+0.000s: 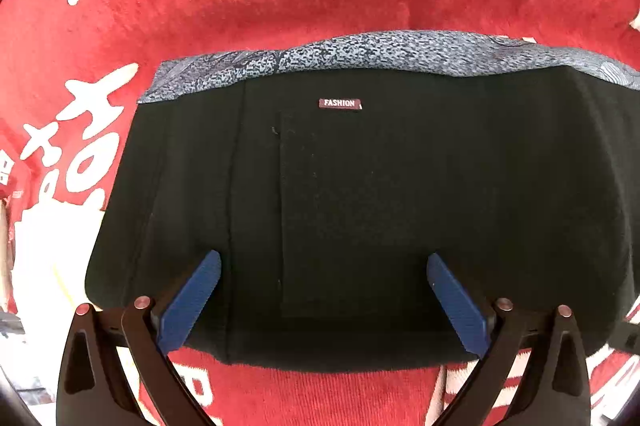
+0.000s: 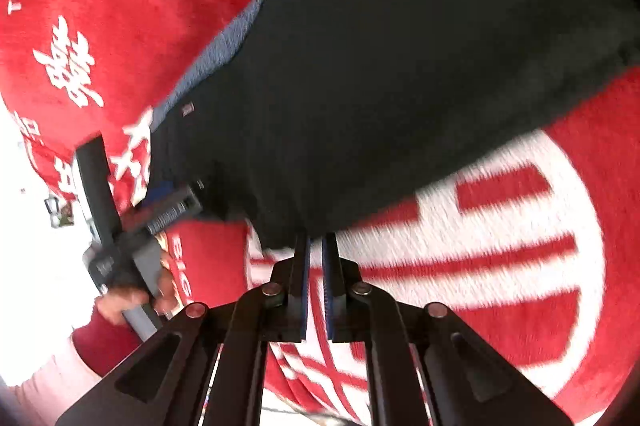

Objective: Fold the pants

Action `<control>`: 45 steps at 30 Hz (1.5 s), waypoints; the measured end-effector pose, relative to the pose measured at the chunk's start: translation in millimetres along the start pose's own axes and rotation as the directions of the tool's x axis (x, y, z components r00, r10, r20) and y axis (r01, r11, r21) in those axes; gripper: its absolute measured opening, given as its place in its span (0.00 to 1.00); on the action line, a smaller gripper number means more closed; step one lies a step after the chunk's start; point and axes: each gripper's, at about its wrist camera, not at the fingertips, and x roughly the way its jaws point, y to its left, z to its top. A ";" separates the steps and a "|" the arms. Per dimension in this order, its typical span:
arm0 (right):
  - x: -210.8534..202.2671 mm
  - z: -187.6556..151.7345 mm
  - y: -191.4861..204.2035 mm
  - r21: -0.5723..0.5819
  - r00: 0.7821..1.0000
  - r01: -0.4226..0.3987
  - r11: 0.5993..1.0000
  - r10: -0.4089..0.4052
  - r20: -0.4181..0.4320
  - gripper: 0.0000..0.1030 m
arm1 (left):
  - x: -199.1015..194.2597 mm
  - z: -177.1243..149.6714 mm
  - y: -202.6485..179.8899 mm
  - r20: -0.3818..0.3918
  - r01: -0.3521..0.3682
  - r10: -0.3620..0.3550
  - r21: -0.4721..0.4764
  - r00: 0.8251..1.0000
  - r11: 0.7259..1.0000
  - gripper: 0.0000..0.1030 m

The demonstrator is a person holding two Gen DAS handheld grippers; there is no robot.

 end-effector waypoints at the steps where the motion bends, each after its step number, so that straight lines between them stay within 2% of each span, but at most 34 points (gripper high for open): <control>1: -3.2 -3.6 -1.6 -0.009 0.999 0.014 1.000 -0.015 -0.028 0.07 | -4.6 -0.8 -4.5 -0.012 -0.002 0.002 0.008 1.000 1.000 1.00; 3: -21.9 -8.3 -8.9 -0.012 0.999 0.016 1.000 -0.016 -0.039 0.07 | -16.3 -2.1 -12.3 -0.013 0.030 -0.030 0.014 0.999 0.999 1.00; 5: -43.1 -4.5 -11.8 -0.042 0.999 0.050 0.998 -0.050 0.003 0.08 | -32.7 -1.0 -23.3 0.016 0.078 -0.078 0.019 0.997 0.997 1.00; 7: -68.1 11.8 -12.1 -0.085 0.993 0.100 0.991 -0.093 0.073 0.14 | -46.9 5.7 -41.5 0.051 0.119 -0.121 0.032 0.991 0.992 1.00; 9: -89.9 36.2 -10.9 -0.132 0.975 0.174 0.976 -0.152 0.160 0.32 | -52.1 16.5 -63.7 0.069 0.160 -0.163 0.043 0.984 0.986 1.00; 10: -95.4 46.3 -10.2 -0.151 0.967 0.202 0.968 -0.172 0.188 0.36 | -52.0 21.0 -69.8 0.071 0.168 -0.170 0.043 0.983 0.985 1.00; 13: -97.6 81.8 -11.6 -0.210 0.931 0.326 0.922 -0.275 0.238 0.37 | -46.6 30.2 -101.7 0.056 0.190 -0.192 0.038 0.980 0.981 1.00; 15: -83.0 93.7 -23.1 -0.220 0.902 0.420 0.880 -0.379 0.207 0.37 | -31.9 20.9 -116.7 0.001 0.180 -0.180 0.036 0.984 0.983 1.00; 16: -75.2 92.9 -31.9 -0.215 0.892 0.447 0.868 -0.415 0.179 0.35 | -28.9 12.5 -119.8 -0.005 0.189 -0.189 0.011 0.982 0.982 1.00; 17: -71.2 88.4 -39.3 -0.220 0.894 0.445 0.868 -0.413 0.175 0.34 | -31.6 4.4 -115.2 0.029 0.206 -0.205 -0.043 0.978 0.978 1.00; 18: -73.6 77.5 -36.5 -0.263 0.883 0.458 0.849 -0.402 0.241 0.34 | -30.2 0.2 -112.0 0.020 0.222 -0.221 -0.066 0.975 0.973 1.00; 20: -69.1 61.7 -27.0 -0.335 0.848 0.524 0.783 -0.443 0.290 0.34 | -28.0 -6.2 -103.4 0.009 0.259 -0.259 -0.116 0.966 0.959 1.00; 21: -68.1 54.7 -25.4 -0.336 0.834 0.544 0.769 -0.453 0.313 0.34 | -28.6 -7.8 -102.5 0.011 0.261 -0.261 -0.116 0.965 0.958 1.00; 25: -74.0 52.4 -31.9 -0.279 0.848 0.510 0.813 -0.421 0.322 0.34 | -30.5 -8.0 -102.4 0.026 0.216 -0.215 -0.052 0.976 0.975 1.00; 29: -74.1 47.9 -29.9 -0.309 0.849 0.515 0.799 -0.427 0.310 0.35 | -35.3 -4.7 -102.4 0.003 0.201 -0.201 -0.037 0.979 0.979 1.00; 32: -78.5 52.6 -36.4 -0.306 0.867 0.488 0.818 -0.411 0.283 0.35 | -43.0 7.7 -107.4 -0.013 0.172 -0.172 -0.031 0.985 0.985 1.00; 34: -79.9 58.0 -41.1 -0.294 0.883 0.457 0.839 -0.390 0.262 0.37 | -48.5 14.8 -106.7 0.004 0.165 -0.165 -0.029 0.986 0.986 1.00; 35: -80.2 60.6 -42.7 -0.291 0.896 0.433 0.853 -0.371 0.246 0.43 | -53.1 19.3 -107.0 0.016 0.167 -0.166 -0.031 0.986 0.986 1.00; 36: -80.4 62.2 -43.5 -0.295 0.906 0.413 0.862 -0.355 0.231 0.56 | -58.3 23.7 -108.3 0.030 0.171 -0.169 -0.036 0.985 0.985 1.00; 37: -80.2 65.1 -42.5 -0.306 0.927 0.368 0.878 -0.322 0.193 0.63 | -61.3 31.3 -109.5 0.043 0.174 -0.173 -0.042 0.984 0.984 1.00; 38: -82.7 67.8 -41.2 -0.309 0.938 0.342 0.887 -0.305 0.163 0.68 | -63.6 39.9 -112.3 0.054 0.173 -0.171 -0.048 0.984 0.984 1.00; 40: -98.3 80.4 -37.4 -0.279 0.947 0.309 0.909 -0.269 0.174 0.69 | -64.3 55.7 -118.7 0.062 0.171 -0.167 -0.058 0.984 0.984 1.00; 42: -117.2 96.9 -37.0 -0.245 0.941 0.295 0.924 -0.237 0.240 0.69 | -59.5 74.4 -130.8 0.054 0.167 -0.163 -0.073 0.985 0.983 1.00; 44: -133.0 125.8 -43.0 -0.190 0.918 0.326 0.926 -0.262 0.297 0.67 | -48.6 83.5 -141.6 0.030 0.161 -0.159 -0.087 0.987 0.983 1.00; 45: -134.8 135.1 -46.3 -0.175 0.915 0.330 0.928 -0.269 0.301 0.53 | -42.7 84.1 -146.7 0.013 0.154 -0.154 -0.091 0.988 0.984 1.00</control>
